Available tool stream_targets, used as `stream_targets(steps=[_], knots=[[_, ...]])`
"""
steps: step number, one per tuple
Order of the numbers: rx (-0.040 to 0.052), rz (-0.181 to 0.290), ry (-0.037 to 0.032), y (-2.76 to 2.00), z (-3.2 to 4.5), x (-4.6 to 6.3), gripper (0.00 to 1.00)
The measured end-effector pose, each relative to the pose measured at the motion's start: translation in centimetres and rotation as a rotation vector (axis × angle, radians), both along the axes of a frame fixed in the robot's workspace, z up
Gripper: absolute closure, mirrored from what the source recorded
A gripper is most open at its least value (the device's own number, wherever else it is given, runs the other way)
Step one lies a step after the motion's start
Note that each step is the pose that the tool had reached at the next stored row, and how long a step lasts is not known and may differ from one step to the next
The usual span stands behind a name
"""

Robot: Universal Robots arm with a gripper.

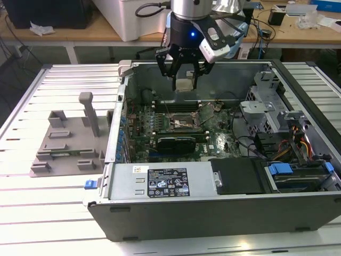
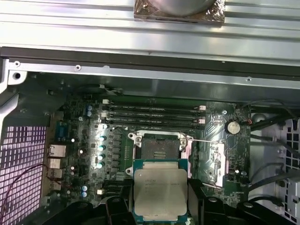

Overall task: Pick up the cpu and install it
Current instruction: 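Pick up the cpu and move it towards the insertion slot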

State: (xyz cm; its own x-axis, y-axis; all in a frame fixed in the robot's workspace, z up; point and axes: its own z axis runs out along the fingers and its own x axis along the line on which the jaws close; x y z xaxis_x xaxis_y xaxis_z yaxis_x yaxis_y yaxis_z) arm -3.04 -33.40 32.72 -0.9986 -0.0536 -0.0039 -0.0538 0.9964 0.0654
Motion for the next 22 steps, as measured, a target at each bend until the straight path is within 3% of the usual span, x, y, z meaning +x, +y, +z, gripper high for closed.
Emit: stream_targets(steps=[10, 11, 13, 14, 15, 16, 17, 22], knots=[[-0.0011, 0.000, 0.0007, 0.24, -2.36, 0.2, 0.46], [-0.0061, 0.000, 0.0009, 0.26, -2.43, 0.2, 0.46], [-0.0293, 0.000, 0.0006, 0.33, -2.53, 0.3, 0.46], [-0.0552, 0.000, 0.0006, 0.41, -2.55, 0.4, 0.46], [-0.0724, 0.000, 0.0007, 0.45, -2.55, 0.4, 0.46], [-0.0954, 0.000, 0.0006, 0.52, -2.57, 0.4, 0.46], [-0.1049, 0.000, 0.0007, 0.58, -2.62, 0.5, 0.46], [-0.1068, 0.000, 0.0015, 0.71, -3.17, 0.8, 0.46]])
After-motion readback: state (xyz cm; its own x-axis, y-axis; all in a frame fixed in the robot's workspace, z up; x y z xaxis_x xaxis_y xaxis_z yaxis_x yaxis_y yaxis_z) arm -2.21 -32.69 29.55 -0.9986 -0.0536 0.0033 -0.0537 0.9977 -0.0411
